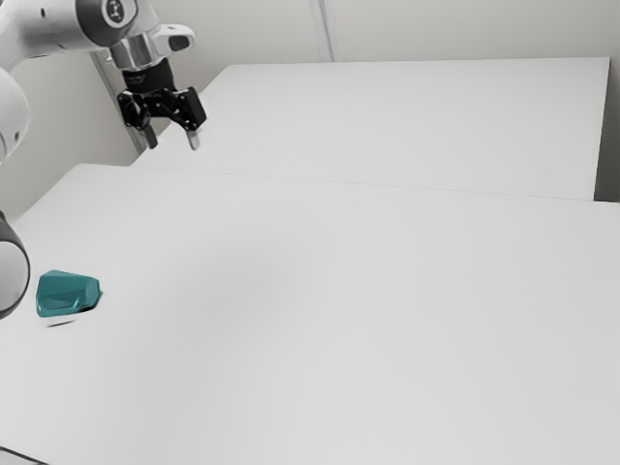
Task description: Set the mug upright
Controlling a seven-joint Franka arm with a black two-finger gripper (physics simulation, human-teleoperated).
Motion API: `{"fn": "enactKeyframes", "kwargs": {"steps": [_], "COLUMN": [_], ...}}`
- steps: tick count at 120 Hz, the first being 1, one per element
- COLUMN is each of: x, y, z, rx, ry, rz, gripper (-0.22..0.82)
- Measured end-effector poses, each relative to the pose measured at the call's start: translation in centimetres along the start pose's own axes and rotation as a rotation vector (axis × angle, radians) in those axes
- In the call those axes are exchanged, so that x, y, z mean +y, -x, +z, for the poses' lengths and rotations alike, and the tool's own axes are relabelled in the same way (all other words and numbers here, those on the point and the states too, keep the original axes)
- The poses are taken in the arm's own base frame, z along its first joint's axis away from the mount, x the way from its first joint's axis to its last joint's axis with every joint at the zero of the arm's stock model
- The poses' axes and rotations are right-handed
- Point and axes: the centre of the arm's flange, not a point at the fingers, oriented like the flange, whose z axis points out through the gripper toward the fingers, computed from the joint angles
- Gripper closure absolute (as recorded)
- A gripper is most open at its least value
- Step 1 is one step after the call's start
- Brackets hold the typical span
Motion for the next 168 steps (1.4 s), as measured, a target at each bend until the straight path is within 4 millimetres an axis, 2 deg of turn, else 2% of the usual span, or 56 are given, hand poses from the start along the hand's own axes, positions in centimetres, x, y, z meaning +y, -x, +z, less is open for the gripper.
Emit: {"fn": "enactKeyframes", "kwargs": {"steps": [16, 21, 32, 44, 59, 76, 97, 112, 144, 156, 168], "x": [-1.1, -2.3, -8.6, -13.8, -20.0, -25.2, -29.1, -32.9, -38.8, -40.2, -41.2], "y": [-0.2, -0.3, 0.2, 2.7, 6.3, 10.3, 12.3, 14.2, 16.2, 16.5, 15.3], "z": [0.6, 1.1, 3.6, 5.8, 8.7, 10.7, 11.1, 12.1, 16.8, 18.2, 19.7], "rx": [-0.014, -0.022, -0.059, -0.070, -0.050, -0.008, 0.070, 0.109, 0.132, 0.153, 0.179], "ry": [-0.002, 0.012, 0.051, 0.087, 0.139, 0.169, 0.164, 0.169, 0.204, 0.220, 0.235], "rz": [-0.004, -0.020, -0.109, -0.174, -0.236, -0.265, -0.225, -0.218, -0.185, -0.162, -0.123], "gripper": [0.00, 0.00, 0.00, 0.00, 0.00, 0.00, 0.00, 0.00, 0.00, 0.00, 0.00]}}
